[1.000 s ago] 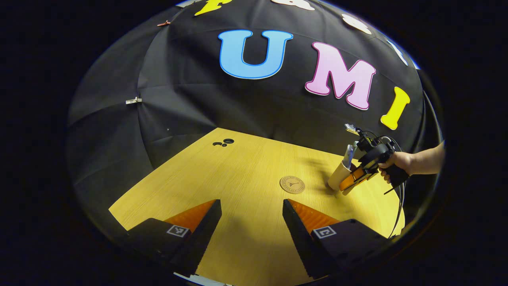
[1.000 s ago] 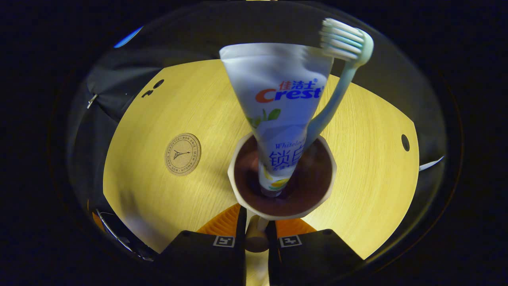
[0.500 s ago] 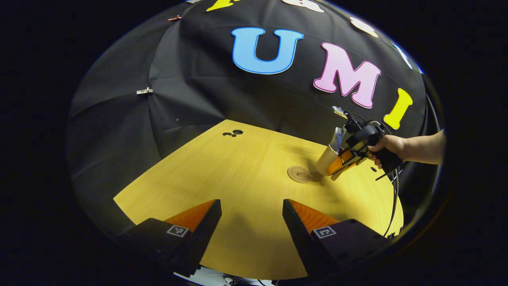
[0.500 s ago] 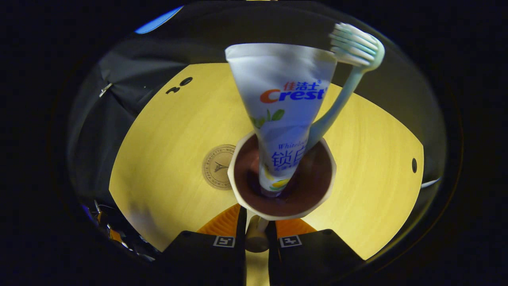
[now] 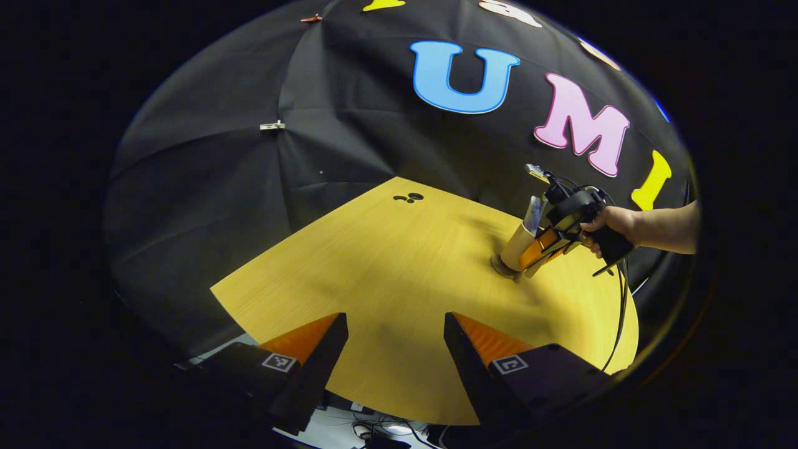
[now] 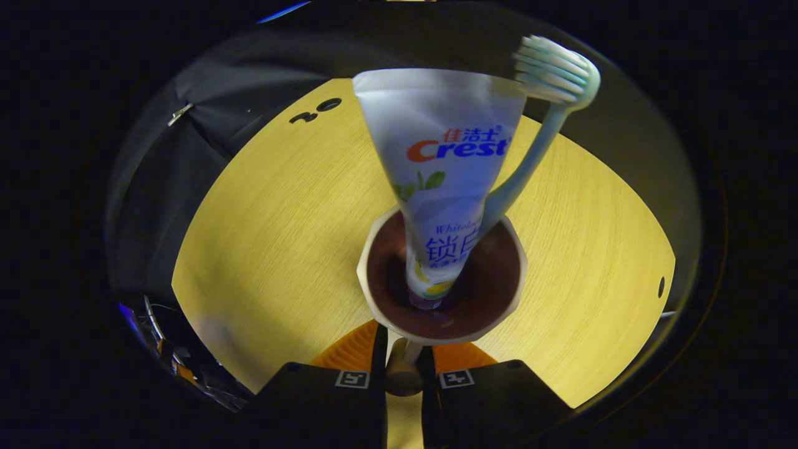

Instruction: Put the toothbrush and toothpaste on the desktop into the cup, then pick up the cup and place it on the coaster on the desktop.

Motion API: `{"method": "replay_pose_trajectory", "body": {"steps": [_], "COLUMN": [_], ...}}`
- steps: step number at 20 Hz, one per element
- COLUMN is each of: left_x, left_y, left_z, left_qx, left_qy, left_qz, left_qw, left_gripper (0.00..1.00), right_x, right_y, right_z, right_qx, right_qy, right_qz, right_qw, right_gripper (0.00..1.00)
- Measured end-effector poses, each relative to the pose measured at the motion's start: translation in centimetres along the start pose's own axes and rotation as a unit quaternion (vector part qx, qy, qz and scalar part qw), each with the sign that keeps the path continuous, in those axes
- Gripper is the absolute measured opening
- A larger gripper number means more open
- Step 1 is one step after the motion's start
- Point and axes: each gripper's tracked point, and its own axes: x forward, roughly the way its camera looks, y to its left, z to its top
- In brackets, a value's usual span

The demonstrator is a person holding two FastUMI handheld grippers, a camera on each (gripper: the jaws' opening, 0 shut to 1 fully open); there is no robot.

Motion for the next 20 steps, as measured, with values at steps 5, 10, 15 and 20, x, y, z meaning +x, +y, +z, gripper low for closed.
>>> {"method": "replay_pose_trajectory", "body": {"steps": [5, 10, 15, 20], "left_x": [-0.5, -0.8, -1.5, -2.6], "left_y": [1.5, 1.9, 1.5, 0.5], "left_z": [-0.3, -0.6, -0.7, -0.2], "left_qx": [-0.001, 0.001, 0.005, 0.013], "left_qy": [0.003, 0.006, 0.003, -0.003], "left_qz": [0.013, 0.012, 0.002, -0.016], "left_qw": [1.000, 1.000, 1.000, 1.000], "left_gripper": [0.98, 0.98, 0.98, 0.98], "right_x": [-0.1, 0.7, -0.3, -3.6], "right_y": [0.4, 0.9, 1.2, 1.4], "right_z": [-0.5, -0.2, 0.0, 0.8], "right_qx": [-0.007, -0.014, -0.006, 0.011], "right_qy": [0.014, 0.017, 0.005, -0.032], "right_qz": [-0.005, -0.020, -0.015, -0.010], "right_qw": [1.000, 1.000, 1.000, 0.999], "right_gripper": [0.25, 0.26, 0.24, 0.81]}}
